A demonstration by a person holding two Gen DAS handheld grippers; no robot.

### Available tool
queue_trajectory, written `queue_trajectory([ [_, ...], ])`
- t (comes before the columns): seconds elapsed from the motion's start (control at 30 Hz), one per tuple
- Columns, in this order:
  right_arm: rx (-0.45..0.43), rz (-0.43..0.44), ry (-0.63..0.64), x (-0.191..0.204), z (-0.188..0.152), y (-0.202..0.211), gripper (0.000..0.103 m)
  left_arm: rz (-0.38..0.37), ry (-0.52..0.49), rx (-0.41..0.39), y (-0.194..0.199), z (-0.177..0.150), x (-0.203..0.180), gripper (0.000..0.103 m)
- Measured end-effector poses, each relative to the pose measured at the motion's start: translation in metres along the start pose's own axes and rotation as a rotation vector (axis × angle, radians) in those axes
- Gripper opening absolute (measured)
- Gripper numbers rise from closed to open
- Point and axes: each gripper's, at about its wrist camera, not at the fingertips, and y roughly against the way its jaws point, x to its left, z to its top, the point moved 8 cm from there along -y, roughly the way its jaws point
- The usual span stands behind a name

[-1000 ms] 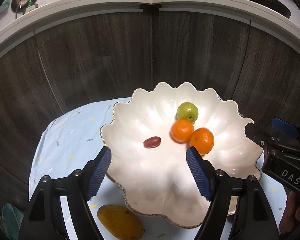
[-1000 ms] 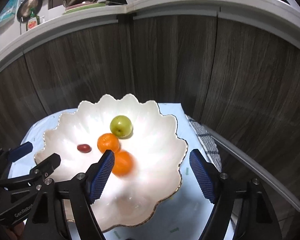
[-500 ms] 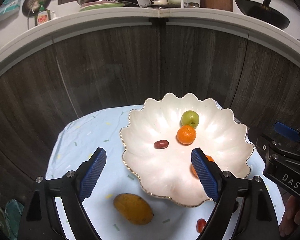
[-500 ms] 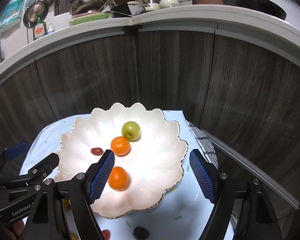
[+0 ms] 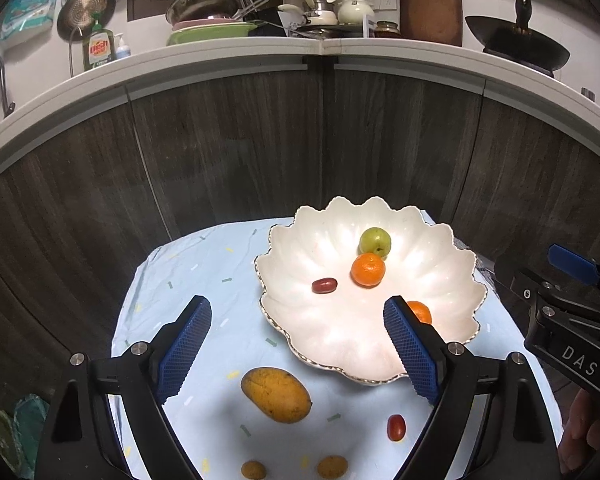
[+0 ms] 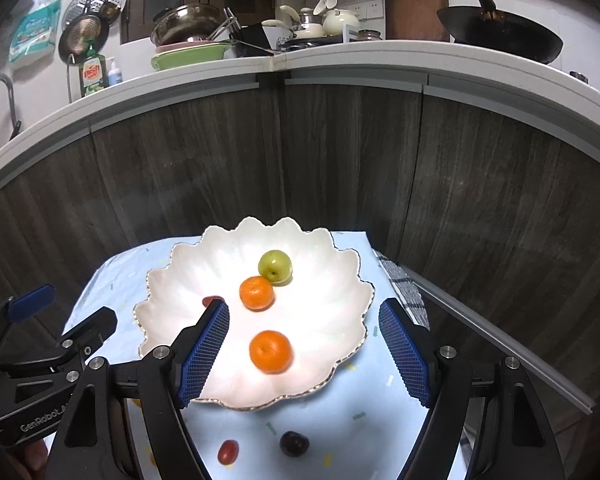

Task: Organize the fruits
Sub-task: 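Withdraw both open grippers from the bowl back over the cloth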

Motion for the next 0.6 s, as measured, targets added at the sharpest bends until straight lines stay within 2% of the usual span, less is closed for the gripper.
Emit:
queue_trajectory([
  [0.6, -0.02, 0.005, 0.012, 0.009, -0.01, 0.032, 0.078, 0.003, 0.011, -0.024, 0.036, -0.01, 0.008, 0.088],
])
